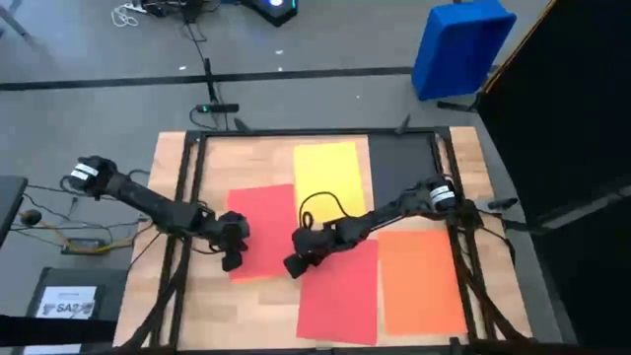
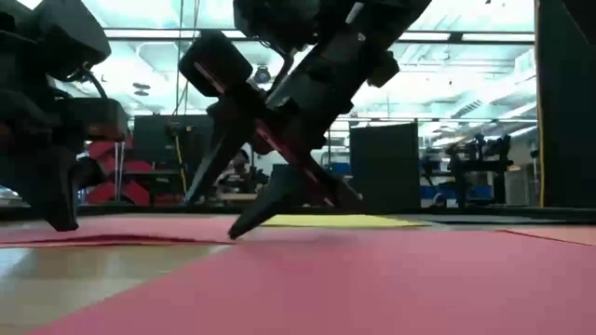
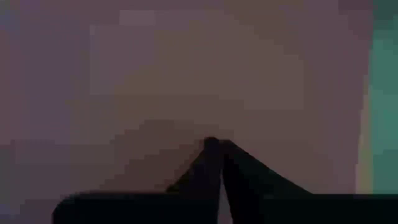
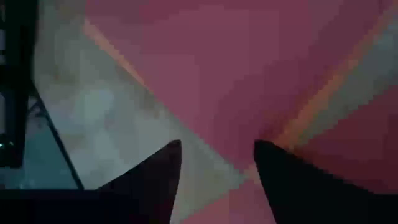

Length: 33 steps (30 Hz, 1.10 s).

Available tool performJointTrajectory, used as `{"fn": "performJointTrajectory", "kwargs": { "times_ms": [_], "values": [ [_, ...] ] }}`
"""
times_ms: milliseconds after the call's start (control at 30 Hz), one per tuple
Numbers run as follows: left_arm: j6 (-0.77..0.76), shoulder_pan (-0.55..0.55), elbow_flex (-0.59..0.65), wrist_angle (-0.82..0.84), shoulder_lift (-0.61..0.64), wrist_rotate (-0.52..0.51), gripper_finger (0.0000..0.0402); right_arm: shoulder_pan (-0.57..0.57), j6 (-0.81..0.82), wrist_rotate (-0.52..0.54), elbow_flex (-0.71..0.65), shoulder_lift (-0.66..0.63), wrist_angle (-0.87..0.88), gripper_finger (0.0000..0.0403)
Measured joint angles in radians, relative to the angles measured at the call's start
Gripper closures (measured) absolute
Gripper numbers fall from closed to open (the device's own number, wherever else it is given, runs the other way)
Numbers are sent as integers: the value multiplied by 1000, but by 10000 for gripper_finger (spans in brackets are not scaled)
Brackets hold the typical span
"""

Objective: Organize paper
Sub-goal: Stack the red paper on top of the red paper

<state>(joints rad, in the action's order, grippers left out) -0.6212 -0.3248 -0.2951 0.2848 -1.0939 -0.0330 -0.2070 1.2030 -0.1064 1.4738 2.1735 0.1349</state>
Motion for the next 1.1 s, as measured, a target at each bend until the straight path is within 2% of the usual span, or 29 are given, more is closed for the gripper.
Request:
{"fn": "performJointTrajectory", "kwargs": {
  "times_ms": [200, 367, 633, 1100],
  "values": [
    [0, 0, 1, -4, 0, 0, 401, 1, -11, 1, 0, 0, -2, 219],
    [0, 0, 1, -4, 0, 2, 401, 6, -11, -49, 0, 0, 2, 219],
    [4, 0, 1, -6, -1, 6, 401, 9, -12, -47, 1, -1, 95, 218],
    [7, 0, 1, -6, -1, 10, 401, 15, -17, -13, 0, -1, 22, 218]
  ]
}}
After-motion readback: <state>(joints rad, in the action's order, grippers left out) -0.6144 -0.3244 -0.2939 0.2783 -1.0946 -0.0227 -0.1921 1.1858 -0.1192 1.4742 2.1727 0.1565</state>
